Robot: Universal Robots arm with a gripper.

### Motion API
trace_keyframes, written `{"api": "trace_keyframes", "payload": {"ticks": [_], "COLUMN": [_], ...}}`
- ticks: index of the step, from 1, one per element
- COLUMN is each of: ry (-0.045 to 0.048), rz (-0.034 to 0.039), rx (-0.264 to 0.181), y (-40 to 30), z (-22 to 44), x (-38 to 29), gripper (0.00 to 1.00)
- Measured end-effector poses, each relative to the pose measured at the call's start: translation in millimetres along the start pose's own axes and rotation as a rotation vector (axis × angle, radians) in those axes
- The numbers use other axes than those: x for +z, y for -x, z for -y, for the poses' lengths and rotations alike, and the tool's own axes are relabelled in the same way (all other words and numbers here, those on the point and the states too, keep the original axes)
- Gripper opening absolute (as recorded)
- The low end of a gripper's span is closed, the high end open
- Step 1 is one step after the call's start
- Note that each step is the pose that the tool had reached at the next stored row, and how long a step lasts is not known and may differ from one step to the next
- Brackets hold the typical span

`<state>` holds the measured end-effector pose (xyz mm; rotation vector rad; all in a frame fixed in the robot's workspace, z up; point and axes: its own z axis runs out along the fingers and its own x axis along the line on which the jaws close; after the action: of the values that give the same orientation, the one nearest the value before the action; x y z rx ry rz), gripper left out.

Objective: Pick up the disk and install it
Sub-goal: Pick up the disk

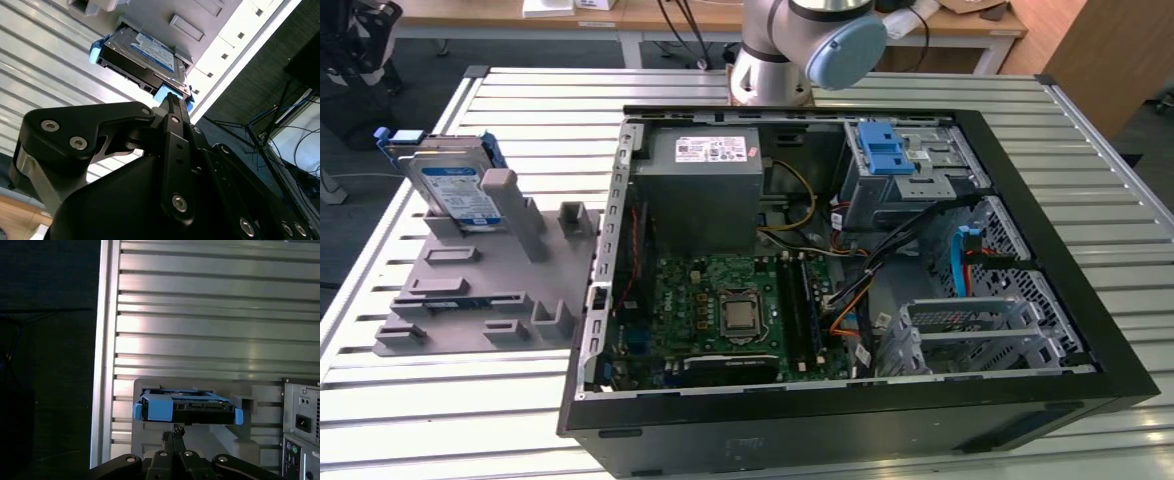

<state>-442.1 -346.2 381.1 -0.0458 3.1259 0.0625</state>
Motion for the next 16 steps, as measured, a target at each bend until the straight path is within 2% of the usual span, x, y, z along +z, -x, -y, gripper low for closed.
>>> {"api": "trace_keyframes", "payload": {"ticks": [9, 16], "ry": [0.0023, 0.0024], "rz": [-0.0063, -0.0063], "rx": [-0.155, -0.158], "y": [0.0, 0.0], "z": [0.0, 0.0], "x": [0.4, 0.5], "gripper": [0.11, 0.11]}}
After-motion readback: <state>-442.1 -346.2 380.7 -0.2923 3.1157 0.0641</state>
